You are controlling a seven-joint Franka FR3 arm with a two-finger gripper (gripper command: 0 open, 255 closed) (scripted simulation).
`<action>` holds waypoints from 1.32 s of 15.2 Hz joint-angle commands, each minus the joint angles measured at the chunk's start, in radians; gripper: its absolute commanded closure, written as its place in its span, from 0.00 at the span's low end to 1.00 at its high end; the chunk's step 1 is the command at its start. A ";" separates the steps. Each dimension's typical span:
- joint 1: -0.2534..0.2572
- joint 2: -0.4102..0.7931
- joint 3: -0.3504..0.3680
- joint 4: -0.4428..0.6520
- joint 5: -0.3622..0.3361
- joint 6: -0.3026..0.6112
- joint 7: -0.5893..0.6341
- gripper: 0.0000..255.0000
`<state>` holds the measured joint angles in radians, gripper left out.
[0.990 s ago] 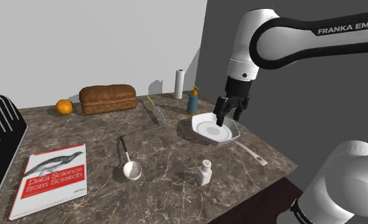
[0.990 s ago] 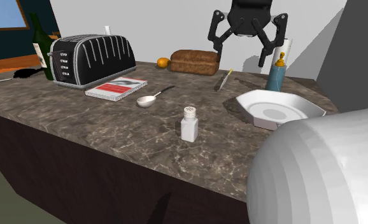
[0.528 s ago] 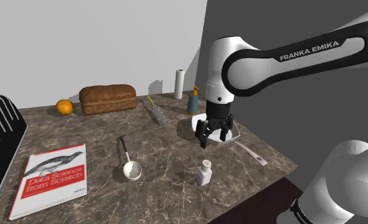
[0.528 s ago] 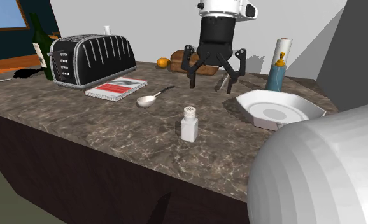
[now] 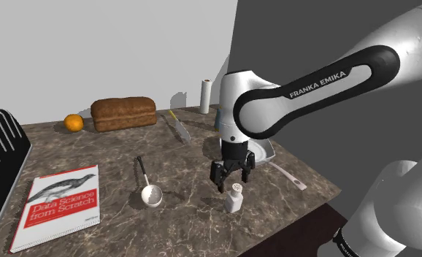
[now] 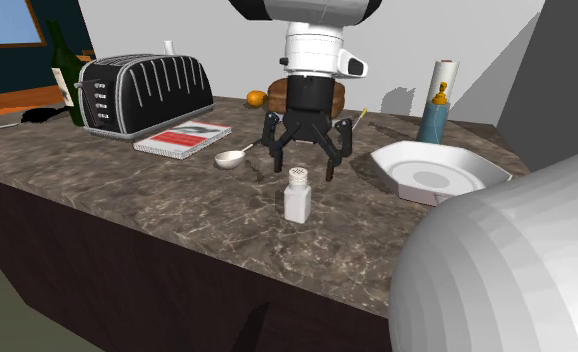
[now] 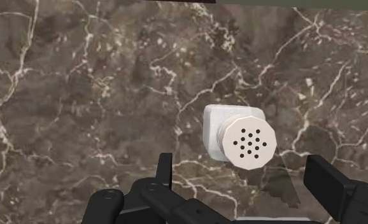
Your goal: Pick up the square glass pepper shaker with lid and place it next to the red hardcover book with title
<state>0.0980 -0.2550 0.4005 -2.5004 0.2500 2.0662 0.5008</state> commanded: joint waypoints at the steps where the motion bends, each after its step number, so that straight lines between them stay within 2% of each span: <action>1: 0.004 0.013 0.008 -0.018 0.004 0.032 0.006 0.00; 4: 0.006 0.031 0.014 -0.040 0.006 0.071 0.007 0.00; 11: 0.006 0.030 0.014 -0.040 0.006 0.071 0.007 0.00; 12: 0.006 0.030 0.014 -0.040 0.006 0.071 0.007 1.00; 20: 0.006 0.030 0.014 -0.040 0.006 0.071 0.007 1.00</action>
<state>0.1043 -0.2251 0.4148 -2.5405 0.2562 2.1367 0.5075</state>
